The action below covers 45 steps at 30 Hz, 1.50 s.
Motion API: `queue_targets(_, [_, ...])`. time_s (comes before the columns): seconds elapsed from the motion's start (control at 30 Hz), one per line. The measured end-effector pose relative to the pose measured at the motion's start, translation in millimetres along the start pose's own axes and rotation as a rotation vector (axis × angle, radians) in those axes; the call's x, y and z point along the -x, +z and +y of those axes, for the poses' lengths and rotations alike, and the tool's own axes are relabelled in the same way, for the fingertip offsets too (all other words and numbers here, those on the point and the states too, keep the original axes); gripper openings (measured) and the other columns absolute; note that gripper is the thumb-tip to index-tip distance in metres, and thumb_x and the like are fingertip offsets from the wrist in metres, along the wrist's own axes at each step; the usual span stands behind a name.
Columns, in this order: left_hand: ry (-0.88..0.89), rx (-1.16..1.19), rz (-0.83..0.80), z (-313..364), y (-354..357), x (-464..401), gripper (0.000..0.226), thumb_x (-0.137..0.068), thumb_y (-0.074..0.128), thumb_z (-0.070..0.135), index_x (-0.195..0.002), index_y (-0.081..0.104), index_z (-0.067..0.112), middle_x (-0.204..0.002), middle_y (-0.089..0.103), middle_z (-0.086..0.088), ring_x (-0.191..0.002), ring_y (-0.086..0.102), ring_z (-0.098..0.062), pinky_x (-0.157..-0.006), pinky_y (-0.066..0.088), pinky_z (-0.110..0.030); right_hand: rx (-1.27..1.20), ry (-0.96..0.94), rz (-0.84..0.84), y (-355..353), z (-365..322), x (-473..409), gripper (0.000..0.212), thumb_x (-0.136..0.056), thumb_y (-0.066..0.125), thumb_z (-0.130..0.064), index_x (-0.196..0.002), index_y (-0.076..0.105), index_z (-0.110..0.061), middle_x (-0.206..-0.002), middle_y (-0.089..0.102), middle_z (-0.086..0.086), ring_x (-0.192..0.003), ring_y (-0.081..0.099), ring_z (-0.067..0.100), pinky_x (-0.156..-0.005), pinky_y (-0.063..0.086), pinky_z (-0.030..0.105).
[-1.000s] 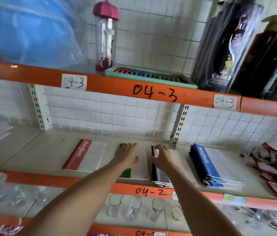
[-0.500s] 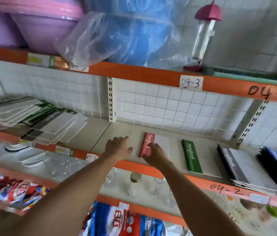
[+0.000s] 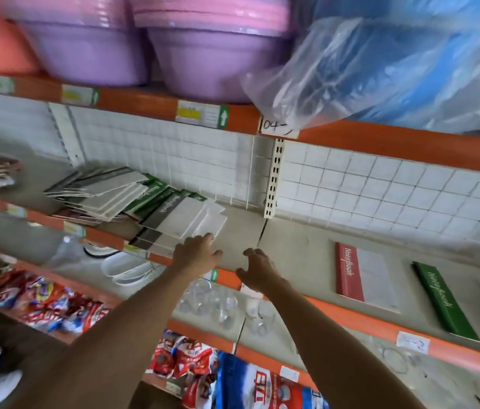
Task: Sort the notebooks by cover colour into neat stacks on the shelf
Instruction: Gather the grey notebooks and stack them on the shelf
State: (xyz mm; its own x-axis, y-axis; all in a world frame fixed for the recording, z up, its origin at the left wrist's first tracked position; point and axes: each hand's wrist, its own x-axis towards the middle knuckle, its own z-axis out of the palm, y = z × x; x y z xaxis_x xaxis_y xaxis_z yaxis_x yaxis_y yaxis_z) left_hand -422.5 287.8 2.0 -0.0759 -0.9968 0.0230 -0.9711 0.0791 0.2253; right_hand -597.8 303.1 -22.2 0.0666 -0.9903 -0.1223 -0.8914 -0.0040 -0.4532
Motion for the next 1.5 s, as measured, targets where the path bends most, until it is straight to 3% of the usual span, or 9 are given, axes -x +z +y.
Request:
queue_targets(0.37, [-0.023,-0.101,-0.002,-156.8,-23.2,-105.9,0.050,-0.091,0.055,0.053,-0.131,0.053,0.024,-0.130,0.059,-0.003,-0.116,0.055,-0.027,-0.091,0.048,-0.039,-0.023,0.034,0.020,63.9,-135.2,-148.4,0.055,-0.095,0.055,-0.042,-0.137,0.042,-0.009,-0.138,0.046,0.020,-0.128,0.044,0.038,-0.104,0.038,0.040])
queue_targets(0.57, [0.056,-0.049,-0.047,-201.0,-23.8,-158.3,0.043,-0.095,0.052,0.047,-0.130,0.051,0.022,-0.122,0.062,-0.003,-0.113,0.056,-0.026,-0.091,0.048,-0.040,-0.150,0.334,0.020,74.2,-165.4,-212.7,0.110,-0.079,0.065,-0.068,-0.147,0.022,0.007,-0.148,0.035,0.029,-0.137,0.037,0.040,-0.110,0.039,0.047])
queue_targets(0.67, [0.066,0.032,-0.077,-208.0,-22.0,-174.1,0.046,-0.098,0.051,0.043,-0.136,0.047,0.019,-0.125,0.062,-0.006,-0.110,0.060,-0.026,-0.089,0.050,-0.040,-0.223,0.397,0.043,63.3,-150.1,-228.1,0.080,-0.080,0.073,-0.057,-0.129,0.052,0.003,-0.123,0.064,0.015,-0.114,0.062,0.028,-0.092,0.051,0.030])
queue_targets(0.73, [0.071,0.020,-0.060,-208.9,-19.2,-181.8,0.046,-0.099,0.049,0.043,-0.136,0.047,0.016,-0.121,0.064,-0.007,-0.109,0.061,-0.027,-0.087,0.051,-0.040,-0.263,0.426,0.037,55.0,-141.6,-230.3,0.059,-0.082,0.076,-0.045,-0.118,0.061,-0.001,-0.116,0.067,0.011,-0.110,0.064,0.026,-0.083,0.049,0.027])
queue_targets(0.83, [0.045,-0.034,-0.040,-204.2,-13.9,-192.3,0.055,-0.096,0.050,0.054,-0.133,0.047,0.013,-0.123,0.061,-0.008,-0.114,0.056,-0.027,-0.090,0.049,-0.042,-0.376,0.515,0.076,51.5,-133.0,-232.8,0.065,-0.077,0.081,-0.031,-0.126,0.052,0.001,-0.123,0.064,0.014,-0.113,0.062,0.028,-0.091,0.051,0.031])
queue_targets(1.03, [-0.024,0.092,-0.214,-210.4,2.3,-208.9,0.122,-0.065,0.061,0.085,-0.152,0.021,0.010,-0.151,0.039,-0.014,-0.138,0.038,-0.034,-0.109,0.036,-0.055,-0.457,0.650,0.219,45.5,-132.8,-205.0,0.062,-0.093,0.053,-0.015,-0.148,0.025,-0.005,-0.138,0.050,0.018,-0.122,0.053,0.033,-0.097,0.044,0.039])
queue_targets(1.2, [-0.029,0.262,-0.195,-217.9,3.4,-221.7,0.088,-0.080,0.065,0.066,-0.145,0.030,0.018,-0.141,0.052,-0.010,-0.129,0.047,-0.036,-0.106,0.036,-0.056,-0.097,0.665,0.233,50.6,-137.0,-181.9,0.071,-0.093,0.047,-0.012,-0.152,0.008,-0.014,-0.130,0.060,0.012,-0.115,0.060,0.031,-0.091,0.049,0.039])
queue_targets(1.37, [-0.032,0.349,-0.071,-212.2,1.2,-209.3,0.083,-0.080,0.074,0.054,-0.138,0.036,0.009,-0.130,0.059,-0.010,-0.116,0.058,-0.033,-0.092,0.048,-0.046,-0.147,0.698,0.277,65.0,-153.6,-171.9,0.053,-0.091,0.049,-0.019,-0.137,0.026,-0.009,-0.123,0.063,0.016,-0.111,0.061,0.035,-0.084,0.047,0.035])
queue_targets(1.5, [0.034,0.186,0.049,-205.7,1.4,-194.1,0.067,-0.083,0.073,0.047,-0.127,0.043,0.008,-0.124,0.055,-0.012,-0.108,0.060,-0.029,-0.069,0.052,-0.039,-0.198,0.691,0.361,85.8,-162.0,-162.1,0.031,-0.094,0.047,-0.025,-0.118,0.034,-0.009,-0.112,0.066,0.020,-0.102,0.063,0.038,-0.077,0.044,0.036])
